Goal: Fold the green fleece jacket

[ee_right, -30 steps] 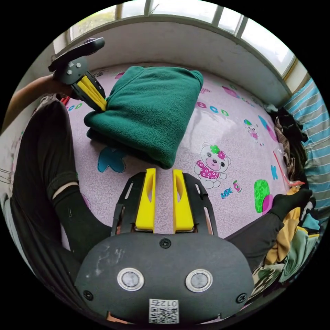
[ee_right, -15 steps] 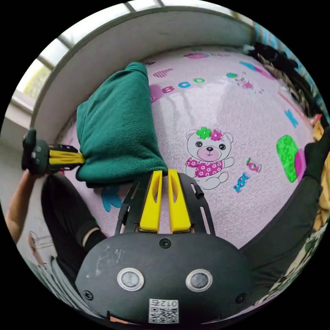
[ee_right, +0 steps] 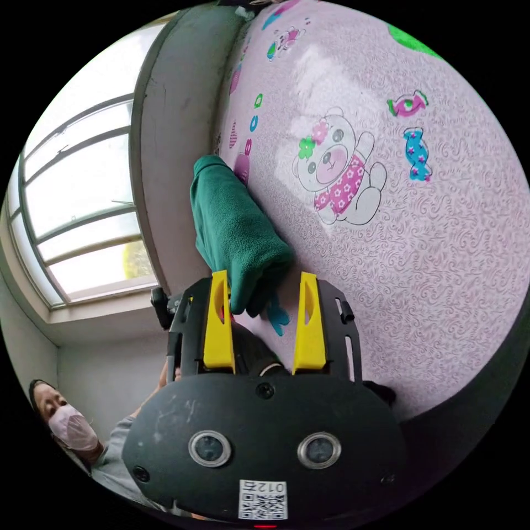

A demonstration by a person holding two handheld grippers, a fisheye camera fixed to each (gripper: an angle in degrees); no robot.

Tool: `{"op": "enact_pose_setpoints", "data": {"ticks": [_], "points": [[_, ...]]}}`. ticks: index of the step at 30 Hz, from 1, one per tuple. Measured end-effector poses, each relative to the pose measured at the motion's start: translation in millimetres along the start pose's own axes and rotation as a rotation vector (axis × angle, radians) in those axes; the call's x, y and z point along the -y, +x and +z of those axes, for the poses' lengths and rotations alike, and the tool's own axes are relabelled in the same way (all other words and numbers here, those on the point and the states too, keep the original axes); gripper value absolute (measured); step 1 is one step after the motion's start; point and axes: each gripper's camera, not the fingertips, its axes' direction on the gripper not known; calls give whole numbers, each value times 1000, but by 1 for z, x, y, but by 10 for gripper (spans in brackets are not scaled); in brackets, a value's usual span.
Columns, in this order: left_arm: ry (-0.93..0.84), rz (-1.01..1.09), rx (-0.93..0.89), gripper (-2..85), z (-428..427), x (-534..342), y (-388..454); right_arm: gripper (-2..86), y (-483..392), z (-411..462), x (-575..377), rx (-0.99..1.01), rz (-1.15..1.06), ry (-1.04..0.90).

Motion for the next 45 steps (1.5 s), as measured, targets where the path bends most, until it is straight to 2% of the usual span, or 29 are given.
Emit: {"op": "enact_pose_setpoints", "data": {"ticks": [3,6,9,11,14,16,18,20,23,29,34,39,43,45], "points": [[3,-2,3,-2,0,0,2,174,3,4,12,41,-9,19],[7,-2,-7,-2,-1,-1,2,124,2,3,20,43,-58,23],[11,7,-1,-2,-2,-1,5,84,-24,1,24,-155,-223,4],[13,10,6,-2,-3,-1,7,70,-67,15,19,-437,-460,-34],[19,2,4,-2,-4,-2,8,64,-99,42,4,-698,-669,-65],[27,-11,-3,-2,-6,-4,8,68,-95,35,7,-628,-616,-62],[29,-16,-4,-2,-7,-6,8,80,-75,14,17,-427,-450,-58],[30,-17,-2,-2,-8,-6,9,98,-41,-16,21,-137,-219,-12],[32,-18,-9,-2,-11,-7,9,104,-16,-36,10,28,-85,58],[24,-20,-26,-2,-17,-9,7,136,-30,2,-1,-63,-137,-33],[38,-33,-6,-2,-24,-15,10,95,-43,38,-8,-163,-198,-40],[48,-51,17,-2,-31,-23,12,99,-61,57,-28,-229,-208,-34],[87,-80,32,-2,-37,-36,12,85,-119,44,-79,-483,-398,200],[98,-84,40,-2,-40,-40,11,79,-155,58,-101,-545,-557,224]]}}
